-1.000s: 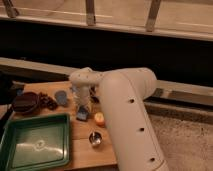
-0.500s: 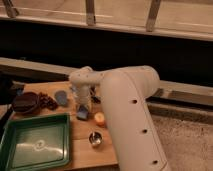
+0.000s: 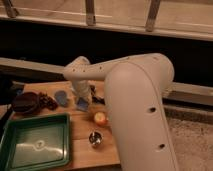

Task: Place sponge in plastic cup

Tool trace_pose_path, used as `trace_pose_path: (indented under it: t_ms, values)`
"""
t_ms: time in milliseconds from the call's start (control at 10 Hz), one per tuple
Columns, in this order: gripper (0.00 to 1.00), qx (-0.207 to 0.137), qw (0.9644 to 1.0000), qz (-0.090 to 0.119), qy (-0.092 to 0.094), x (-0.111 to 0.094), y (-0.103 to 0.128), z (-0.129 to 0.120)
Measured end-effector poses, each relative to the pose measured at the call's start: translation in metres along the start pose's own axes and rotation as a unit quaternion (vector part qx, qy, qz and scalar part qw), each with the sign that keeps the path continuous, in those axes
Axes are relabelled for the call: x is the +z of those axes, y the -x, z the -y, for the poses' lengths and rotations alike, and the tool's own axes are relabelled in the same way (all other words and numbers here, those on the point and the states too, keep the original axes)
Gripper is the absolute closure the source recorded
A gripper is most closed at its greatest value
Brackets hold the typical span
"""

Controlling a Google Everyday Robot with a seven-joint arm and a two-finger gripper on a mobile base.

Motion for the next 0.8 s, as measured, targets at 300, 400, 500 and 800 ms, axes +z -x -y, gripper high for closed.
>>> trace_pose_path:
  t_ms: [300,400,500,800]
  values:
    - [1.0,0.02,0.998,0.047,-0.039,-0.029,0.007,0.01]
    - [1.0,0.02,0.9973,0.055,-0.044,-0.036,0.007,0.01]
    - [1.0,0.018,0.9971,0.061,-0.042,-0.041,0.009,0.009]
    - [1.0,-0.009,0.9963,0.081,-0.029,-0.062,0.017,-0.014]
